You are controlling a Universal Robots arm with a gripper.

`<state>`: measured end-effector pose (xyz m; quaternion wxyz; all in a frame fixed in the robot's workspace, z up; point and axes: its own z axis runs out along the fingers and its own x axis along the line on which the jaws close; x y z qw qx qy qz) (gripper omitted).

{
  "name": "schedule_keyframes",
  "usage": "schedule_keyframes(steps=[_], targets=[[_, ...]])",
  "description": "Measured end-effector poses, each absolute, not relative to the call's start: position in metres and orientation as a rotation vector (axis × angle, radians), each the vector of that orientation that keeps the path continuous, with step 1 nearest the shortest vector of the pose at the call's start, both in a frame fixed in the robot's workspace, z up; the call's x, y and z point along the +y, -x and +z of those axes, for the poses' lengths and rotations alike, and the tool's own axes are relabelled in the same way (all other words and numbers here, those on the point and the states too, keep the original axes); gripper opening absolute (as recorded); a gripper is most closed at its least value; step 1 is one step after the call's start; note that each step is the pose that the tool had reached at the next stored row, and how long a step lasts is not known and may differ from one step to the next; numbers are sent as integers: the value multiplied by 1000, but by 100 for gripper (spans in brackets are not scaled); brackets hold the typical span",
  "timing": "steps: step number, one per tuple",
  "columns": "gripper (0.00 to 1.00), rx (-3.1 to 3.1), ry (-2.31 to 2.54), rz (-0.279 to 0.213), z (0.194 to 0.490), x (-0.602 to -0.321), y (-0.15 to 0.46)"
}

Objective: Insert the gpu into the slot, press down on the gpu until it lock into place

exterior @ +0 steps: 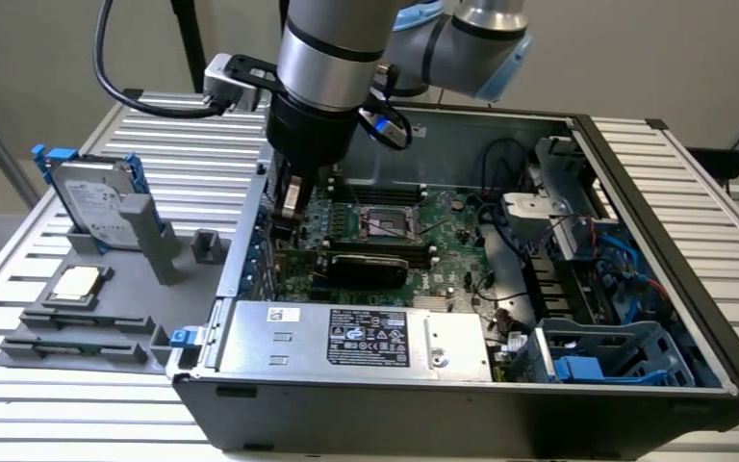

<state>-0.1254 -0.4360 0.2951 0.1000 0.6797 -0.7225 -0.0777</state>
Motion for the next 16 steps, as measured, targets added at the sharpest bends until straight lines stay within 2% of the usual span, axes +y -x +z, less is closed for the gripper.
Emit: schedule_keyframes(steps=[16], targets=[[11,-2131,-2003,-231,298,-444,123]])
